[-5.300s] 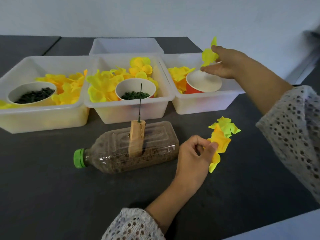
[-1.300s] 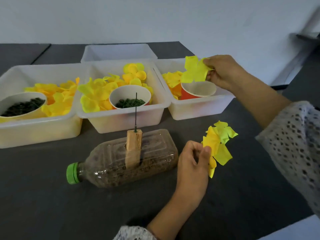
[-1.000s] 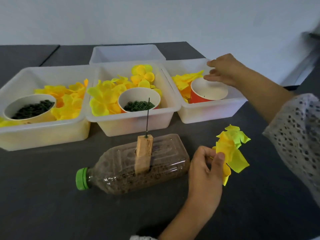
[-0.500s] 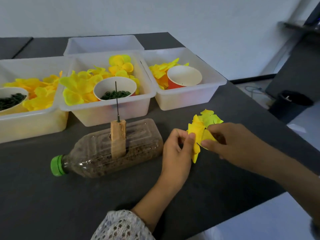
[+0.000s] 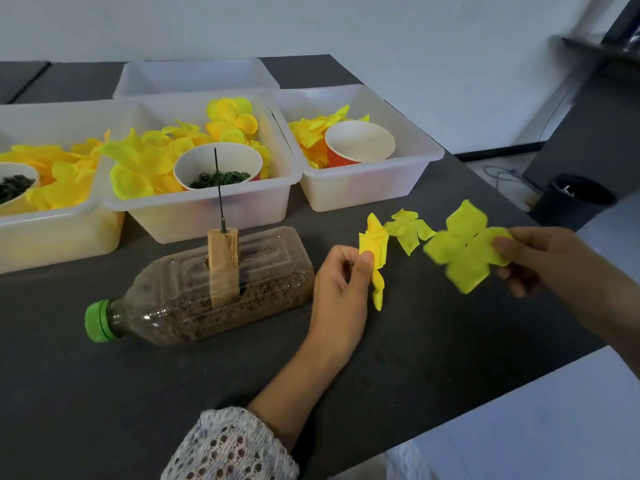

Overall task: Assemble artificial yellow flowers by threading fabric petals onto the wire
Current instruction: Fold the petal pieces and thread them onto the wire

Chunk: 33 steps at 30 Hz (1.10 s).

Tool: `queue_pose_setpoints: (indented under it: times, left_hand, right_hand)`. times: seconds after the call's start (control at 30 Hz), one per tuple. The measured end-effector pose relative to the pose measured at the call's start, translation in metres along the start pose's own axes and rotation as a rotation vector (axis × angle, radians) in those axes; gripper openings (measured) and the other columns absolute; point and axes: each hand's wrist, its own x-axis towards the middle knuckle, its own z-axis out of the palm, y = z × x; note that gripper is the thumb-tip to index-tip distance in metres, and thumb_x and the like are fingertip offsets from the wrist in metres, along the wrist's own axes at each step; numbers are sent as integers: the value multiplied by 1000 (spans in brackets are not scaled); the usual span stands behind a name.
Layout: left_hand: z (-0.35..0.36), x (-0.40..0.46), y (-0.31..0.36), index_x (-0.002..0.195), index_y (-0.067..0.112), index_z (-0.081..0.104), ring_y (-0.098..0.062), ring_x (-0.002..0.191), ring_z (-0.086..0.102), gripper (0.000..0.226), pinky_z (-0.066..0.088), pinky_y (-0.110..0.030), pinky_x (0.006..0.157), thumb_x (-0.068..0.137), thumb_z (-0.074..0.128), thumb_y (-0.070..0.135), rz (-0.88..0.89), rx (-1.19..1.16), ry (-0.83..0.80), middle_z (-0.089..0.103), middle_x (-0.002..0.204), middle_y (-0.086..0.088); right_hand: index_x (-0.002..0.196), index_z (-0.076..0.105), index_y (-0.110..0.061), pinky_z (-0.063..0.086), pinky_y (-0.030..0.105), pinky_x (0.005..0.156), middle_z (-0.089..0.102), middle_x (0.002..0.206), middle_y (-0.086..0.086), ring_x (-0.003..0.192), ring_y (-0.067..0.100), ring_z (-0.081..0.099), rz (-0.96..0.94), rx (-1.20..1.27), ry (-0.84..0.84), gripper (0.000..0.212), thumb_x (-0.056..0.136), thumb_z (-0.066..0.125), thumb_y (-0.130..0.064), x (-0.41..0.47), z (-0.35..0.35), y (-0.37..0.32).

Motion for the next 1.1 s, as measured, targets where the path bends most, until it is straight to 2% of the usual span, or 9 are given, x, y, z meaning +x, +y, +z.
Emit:
queue_pose_setpoints:
  times: [0.13,0.3,0.43,0.53,0.63,0.77,0.87,1.0,1.1]
  left_hand:
    - [0,0,2,81,18,55,-11,68,51,22,41,-31,65,100,54,30,-25,-4,0,58,73,-7]
    - [1,-2,4,81,18,54,-16,70,52,21,42,-34,66,100,55,28,-56,-57,-11,60,77,-15]
    - [2,-3,7,82,17,54,-16,71,52,20,45,-33,68,99,56,27,-53,-67,-7,58,77,-13]
    - [2,-3,7,80,18,53,-13,68,49,21,42,-25,65,99,57,25,-44,-82,1,54,72,-8]
    - [2,-3,8,78,19,52,-7,64,45,22,39,-19,61,98,58,23,-44,-82,17,50,69,0]
    - [3,-3,10,77,18,52,-7,64,45,22,39,-19,61,98,59,20,-37,-72,16,51,69,-2]
    - [3,-2,10,76,18,52,-13,66,47,24,40,-26,64,98,59,17,-30,-84,30,53,70,-6]
    - [3,-1,6,77,17,55,-23,71,54,21,46,-38,70,96,62,23,-11,-106,32,60,73,-18]
    - [5,-1,6,76,16,55,-28,71,56,19,48,-46,71,88,60,30,-3,-115,45,60,75,-24]
  right_hand:
    - [72,60,-7,38,18,38,56,55,4,38,12,44,-6,157,100,35,100,47,-25,30,-8,-11]
    - [75,60,-11,34,18,39,57,57,-1,45,11,46,-93,324,-20,37,102,41,-28,104,23,-64]
    - [78,60,-14,35,18,44,57,59,-1,44,12,42,3,359,-83,31,100,46,-29,176,58,-110]
    - [84,55,-12,43,18,48,63,61,5,47,15,53,104,505,-94,28,98,50,-36,208,75,-136]
    - [105,47,-10,55,27,59,69,85,18,63,25,69,104,570,-59,31,95,53,-38,218,78,-146]
    - [115,47,-12,57,29,59,63,98,16,64,25,69,12,293,28,27,96,51,-30,200,72,-139]
    - [99,49,-14,43,25,44,61,83,11,51,20,57,-94,28,100,13,95,51,-25,165,67,-117]
    - [77,61,-14,36,21,36,63,62,6,39,16,50,-91,-123,-168,42,92,43,-49,106,67,-87]
    - [69,61,-17,37,18,37,64,59,-1,39,10,53,-126,-316,-294,55,87,41,-66,66,70,-68]
